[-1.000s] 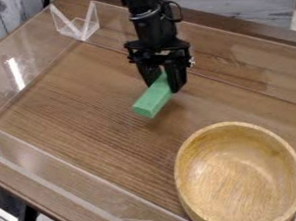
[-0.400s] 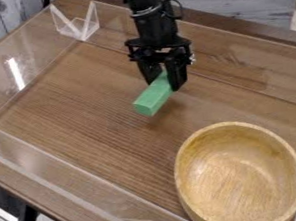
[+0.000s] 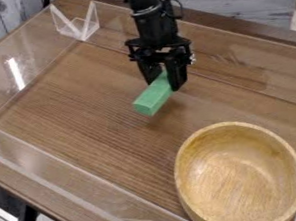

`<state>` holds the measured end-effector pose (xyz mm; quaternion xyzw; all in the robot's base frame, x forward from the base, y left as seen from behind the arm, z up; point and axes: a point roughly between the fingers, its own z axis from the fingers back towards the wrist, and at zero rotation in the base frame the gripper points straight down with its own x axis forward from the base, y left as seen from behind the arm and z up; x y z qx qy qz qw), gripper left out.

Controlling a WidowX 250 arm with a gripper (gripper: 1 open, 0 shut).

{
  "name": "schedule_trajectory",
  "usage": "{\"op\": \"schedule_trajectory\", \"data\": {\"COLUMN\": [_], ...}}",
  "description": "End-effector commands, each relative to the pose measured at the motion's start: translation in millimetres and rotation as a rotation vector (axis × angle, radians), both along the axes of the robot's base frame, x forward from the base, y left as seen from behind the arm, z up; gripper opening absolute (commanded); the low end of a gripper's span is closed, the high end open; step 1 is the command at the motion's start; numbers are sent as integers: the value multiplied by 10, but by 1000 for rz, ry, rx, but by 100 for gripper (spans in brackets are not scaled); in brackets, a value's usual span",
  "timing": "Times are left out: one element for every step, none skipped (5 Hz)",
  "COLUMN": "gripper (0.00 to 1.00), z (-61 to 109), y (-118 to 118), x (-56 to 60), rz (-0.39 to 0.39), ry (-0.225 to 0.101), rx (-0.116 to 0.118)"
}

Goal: Remove the green block from inside the brown bowl and put it on the table

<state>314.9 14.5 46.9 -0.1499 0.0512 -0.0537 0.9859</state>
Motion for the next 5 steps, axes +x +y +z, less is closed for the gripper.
{"op": "schedule_trajectory", "data": {"gripper": [0, 0, 0, 0, 0], "z": [195, 199, 202, 205, 207], "y": [-5, -6, -7, -8, -9], "x": [146, 148, 148, 147, 147], "rz": [-14, -16, -20, -24, -27], "ry": [-71, -66, -61, -56, -51], "rx": [14, 13, 12, 11, 11]}}
